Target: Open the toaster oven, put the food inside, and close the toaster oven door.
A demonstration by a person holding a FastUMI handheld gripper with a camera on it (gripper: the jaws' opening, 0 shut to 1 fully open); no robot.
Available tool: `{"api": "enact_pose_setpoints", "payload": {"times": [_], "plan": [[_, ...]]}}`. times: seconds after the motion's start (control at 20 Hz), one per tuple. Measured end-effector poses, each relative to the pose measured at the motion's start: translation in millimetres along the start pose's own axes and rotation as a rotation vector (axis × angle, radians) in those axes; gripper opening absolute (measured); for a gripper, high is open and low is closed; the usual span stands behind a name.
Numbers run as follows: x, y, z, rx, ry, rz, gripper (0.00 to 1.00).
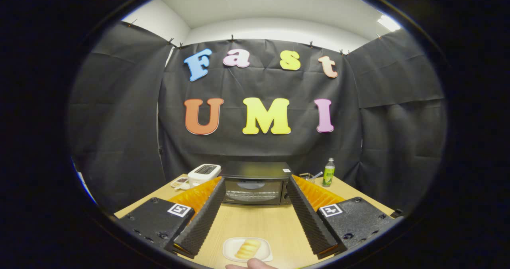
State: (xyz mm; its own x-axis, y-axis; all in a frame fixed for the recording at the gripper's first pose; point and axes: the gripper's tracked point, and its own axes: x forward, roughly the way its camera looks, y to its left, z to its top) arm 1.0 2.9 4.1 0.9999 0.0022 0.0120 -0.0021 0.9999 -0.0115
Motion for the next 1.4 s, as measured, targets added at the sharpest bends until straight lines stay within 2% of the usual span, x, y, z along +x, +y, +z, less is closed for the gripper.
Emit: {"api": "enact_pose_setpoints", "payload": {"times": [0.6,0.85,1.1,1.4], "plan": [[12.8,-11.7,-8.0,0.008,0.001,-0.01,1.0],[35.8,-19.0,-8.0,0.014,0.0,-0.004,1.0],[88.8,-13.0,-9.8,0.032,0.019,0.04,1.0],[184.8,-0.8,-25.2,0.043,0.096,0.077,1.0]]}}
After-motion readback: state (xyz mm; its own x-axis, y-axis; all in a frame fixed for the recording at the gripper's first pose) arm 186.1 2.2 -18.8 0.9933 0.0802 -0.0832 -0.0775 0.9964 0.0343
